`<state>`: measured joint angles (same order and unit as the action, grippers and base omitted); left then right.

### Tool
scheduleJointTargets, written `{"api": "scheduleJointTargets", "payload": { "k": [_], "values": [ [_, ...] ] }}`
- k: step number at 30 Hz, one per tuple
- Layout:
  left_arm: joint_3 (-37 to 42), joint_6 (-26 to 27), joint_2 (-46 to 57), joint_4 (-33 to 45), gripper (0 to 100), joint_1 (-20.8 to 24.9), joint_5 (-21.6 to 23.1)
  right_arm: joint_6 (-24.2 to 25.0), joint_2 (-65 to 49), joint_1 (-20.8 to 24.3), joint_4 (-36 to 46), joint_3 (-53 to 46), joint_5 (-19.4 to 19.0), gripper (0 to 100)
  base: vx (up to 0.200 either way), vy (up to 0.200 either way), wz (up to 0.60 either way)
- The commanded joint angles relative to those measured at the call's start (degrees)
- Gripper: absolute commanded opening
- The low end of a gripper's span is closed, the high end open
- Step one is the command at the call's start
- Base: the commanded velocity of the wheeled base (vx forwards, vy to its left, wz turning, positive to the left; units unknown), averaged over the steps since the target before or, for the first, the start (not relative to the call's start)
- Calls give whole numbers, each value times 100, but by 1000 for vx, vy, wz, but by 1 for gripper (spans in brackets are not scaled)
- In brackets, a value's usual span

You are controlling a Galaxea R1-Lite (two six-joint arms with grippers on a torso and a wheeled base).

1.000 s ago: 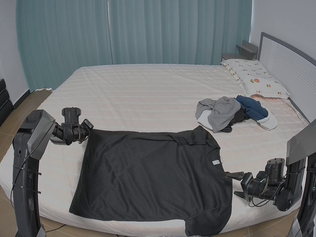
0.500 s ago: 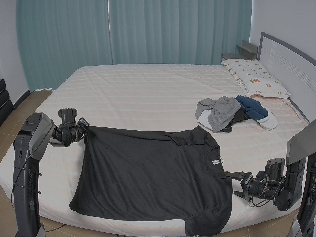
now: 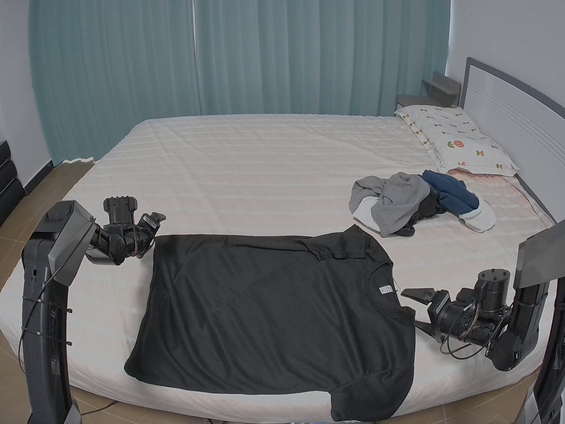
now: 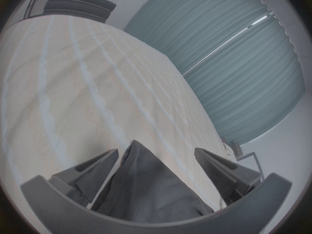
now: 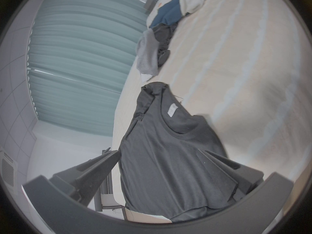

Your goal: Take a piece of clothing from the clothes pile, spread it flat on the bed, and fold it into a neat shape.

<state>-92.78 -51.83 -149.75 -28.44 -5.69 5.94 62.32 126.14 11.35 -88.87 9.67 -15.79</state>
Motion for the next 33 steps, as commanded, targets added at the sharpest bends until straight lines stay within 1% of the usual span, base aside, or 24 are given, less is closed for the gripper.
{"api": "scheduleJointTargets", "payload": {
  "k": [1,2,3,6,7,8,9,10,11,12,16,18,21,22,25,26,28,33],
  "values": [
    [410,-257,429,-4,100,-72,479,-97,-265,333,458,677,269,100,0,0,0],
    [551,-380,543,-12,100,-107,672,-176,-353,359,801,1020,287,100,0,0,0],
    [612,-433,570,-30,100,-125,733,-203,-397,368,1012,1187,313,100,0,0,0],
    [876,-617,719,-48,100,-143,988,-282,-485,553,2506,2276,480,100,0,0,0],
    [876,-617,719,-48,100,-143,988,-282,-485,553,2506,2276,480,100,0,0,0],
    [1052,-644,789,-65,100,-134,1059,-299,-414,658,3332,2997,770,100,0,0,0],
    [1052,-644,789,-65,100,-134,1059,-299,-414,658,3332,2997,770,100,0,0,0],
    [1201,-644,851,-74,100,-125,1129,-343,-283,799,3904,3604,963,100,0,0,0],
    [1263,-644,868,-91,100,-116,1164,-431,-151,860,4141,3938,1016,100,0,0,0],
    [1298,-635,868,-100,100,-107,1182,-510,-63,887,4264,4113,1043,100,0,0,0],
    [1368,-635,868,-179,100,-107,1182,-1117,254,1027,4941,4808,1174,100,0,0,0],
    [1377,-635,868,-188,100,-107,1182,-1240,333,1036,5196,5107,1210,100,0,0,0],
    [1377,-609,860,-188,100,-99,1173,-1275,570,1018,5626,5713,1218,100,0,0,0],
    [1377,-600,851,-188,100,-90,1173,-1266,755,992,5951,6135,1218,100,0,0,0],
    [1377,-591,842,-188,100,-90,1173,-1240,1097,983,6567,6847,1210,100,0,0,0],
    [1377,-591,842,-188,100,-90,1173,-1240,1132,983,6602,6908,1210,100,0,0,0],
    [1377,-591,842,-179,100,-90,1164,-1231,1440,992,6795,7339,1201,100,0,0,0],
    [1377,-582,833,-188,100,-81,1155,-1213,1959,1010,6953,7963,1262,100,0,0,0]
  ]
}}
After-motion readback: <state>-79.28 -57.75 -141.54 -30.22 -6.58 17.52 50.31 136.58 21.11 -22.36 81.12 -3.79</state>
